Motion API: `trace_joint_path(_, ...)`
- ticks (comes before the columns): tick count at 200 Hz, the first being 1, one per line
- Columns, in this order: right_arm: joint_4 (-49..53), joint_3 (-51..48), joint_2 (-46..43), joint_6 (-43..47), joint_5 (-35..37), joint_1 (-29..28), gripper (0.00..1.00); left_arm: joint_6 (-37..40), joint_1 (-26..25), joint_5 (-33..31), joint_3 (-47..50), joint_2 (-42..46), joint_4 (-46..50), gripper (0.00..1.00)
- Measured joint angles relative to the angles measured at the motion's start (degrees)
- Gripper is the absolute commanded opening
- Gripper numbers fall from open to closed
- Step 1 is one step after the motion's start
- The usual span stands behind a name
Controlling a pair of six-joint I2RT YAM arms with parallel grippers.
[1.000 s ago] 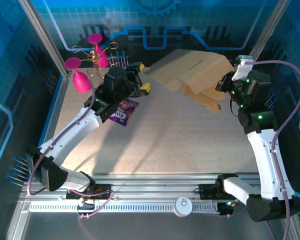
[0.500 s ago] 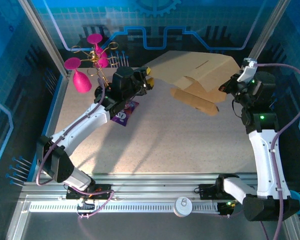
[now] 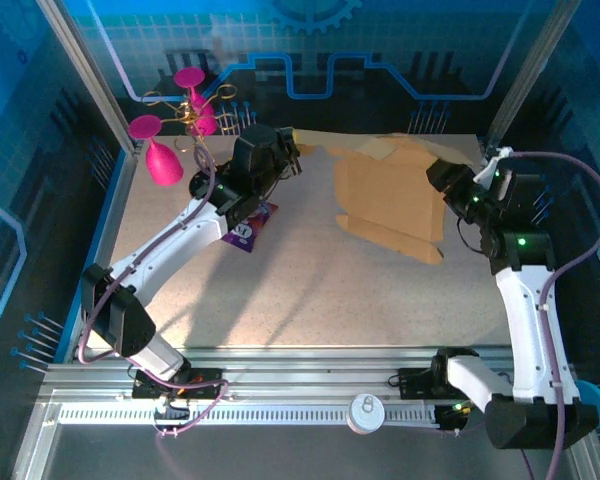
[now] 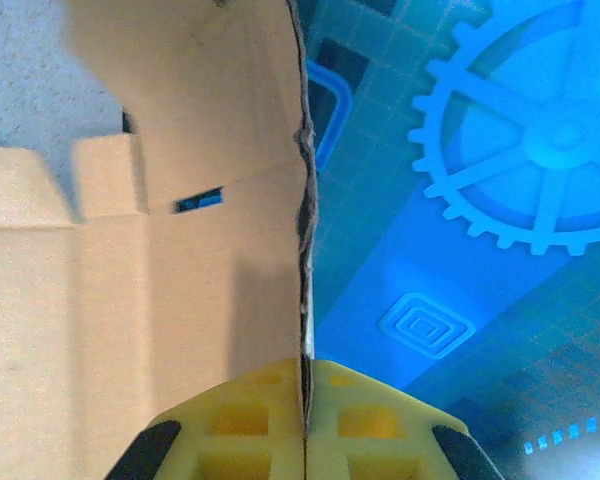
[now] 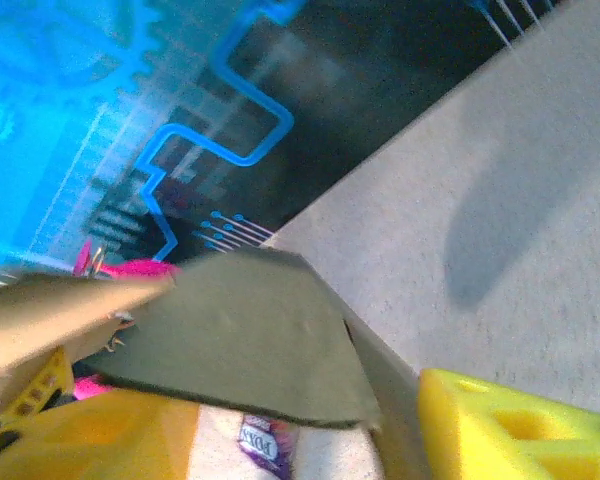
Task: Fold the paper box
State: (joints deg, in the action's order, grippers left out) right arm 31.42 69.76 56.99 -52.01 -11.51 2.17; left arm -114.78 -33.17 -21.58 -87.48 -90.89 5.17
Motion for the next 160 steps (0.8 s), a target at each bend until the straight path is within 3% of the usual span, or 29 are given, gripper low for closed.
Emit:
trace_joint_path(30, 9.18, -1.27, -7.19, -12.59, 5.27, -5.01, 0.65, 0.0, -2.23, -6.14, -7.58, -2.6, 7.32, 0.0)
trace_joint_path(85, 16.57, -3.34, -16.44, -33.92, 17.66, -23.41, 0.66, 0.0, -4.31, -13.86, -16.0, -11.08, 14.05, 0.0)
trace_joint_path(131, 8.44, 0.87, -10.27, -37.51, 28.22, -35.17, 0.71, 0.0, -5.03, -16.81, -21.24, -18.1, 14.67, 0.0)
trace_joint_path(160, -1.6, 2.32, -3.87, -37.09, 32.57, -37.0, 0.72, 0.0, -6.21, -17.68, -22.05, -18.47, 14.62, 0.0)
